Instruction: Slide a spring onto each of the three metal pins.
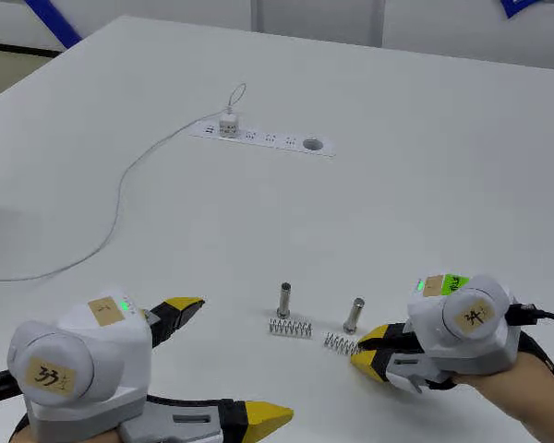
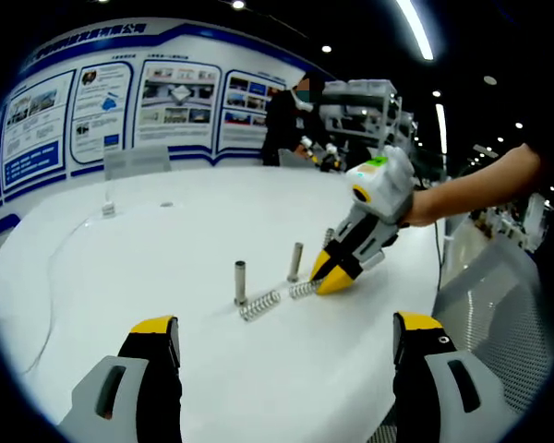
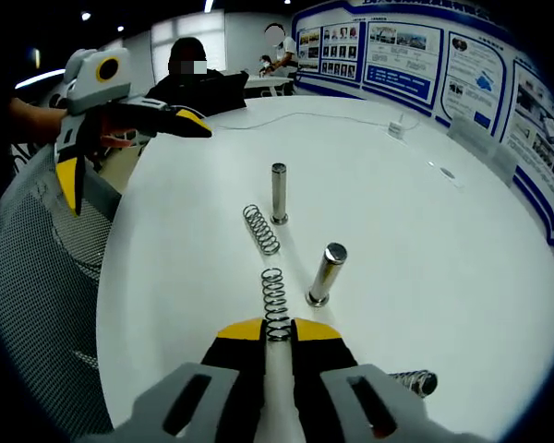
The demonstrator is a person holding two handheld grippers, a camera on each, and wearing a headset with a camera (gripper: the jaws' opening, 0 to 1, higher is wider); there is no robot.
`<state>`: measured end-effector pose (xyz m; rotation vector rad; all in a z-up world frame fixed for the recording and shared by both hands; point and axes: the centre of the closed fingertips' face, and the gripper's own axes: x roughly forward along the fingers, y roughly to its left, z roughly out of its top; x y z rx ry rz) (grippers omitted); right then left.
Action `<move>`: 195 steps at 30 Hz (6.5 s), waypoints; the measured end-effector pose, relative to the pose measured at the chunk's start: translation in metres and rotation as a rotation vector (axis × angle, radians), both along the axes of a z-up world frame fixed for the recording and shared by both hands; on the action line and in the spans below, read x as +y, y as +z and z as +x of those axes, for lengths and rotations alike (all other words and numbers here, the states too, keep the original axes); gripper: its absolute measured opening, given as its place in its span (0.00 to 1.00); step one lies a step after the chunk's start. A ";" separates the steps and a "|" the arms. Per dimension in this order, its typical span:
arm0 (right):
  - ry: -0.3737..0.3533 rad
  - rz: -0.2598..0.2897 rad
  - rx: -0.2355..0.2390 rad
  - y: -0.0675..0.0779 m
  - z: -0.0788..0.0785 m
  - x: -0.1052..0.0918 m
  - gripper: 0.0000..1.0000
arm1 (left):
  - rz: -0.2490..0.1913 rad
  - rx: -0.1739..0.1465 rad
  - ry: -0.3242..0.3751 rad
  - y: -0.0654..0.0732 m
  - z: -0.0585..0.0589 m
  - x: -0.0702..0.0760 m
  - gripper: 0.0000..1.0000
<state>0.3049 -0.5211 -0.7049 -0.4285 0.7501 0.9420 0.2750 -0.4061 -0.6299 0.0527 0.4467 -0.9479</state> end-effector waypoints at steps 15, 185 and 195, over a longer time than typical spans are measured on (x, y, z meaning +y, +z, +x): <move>0.027 0.038 -0.056 0.032 -0.008 0.003 0.10 | 0.019 -0.001 -0.060 0.001 -0.002 -0.006 0.96; -0.005 0.217 -0.164 0.125 0.000 0.013 0.11 | 0.108 -0.095 -0.277 0.015 0.000 -0.031 0.78; -0.072 0.218 -0.174 0.121 0.027 0.001 0.11 | 0.097 -0.088 -0.242 0.014 -0.001 -0.024 0.87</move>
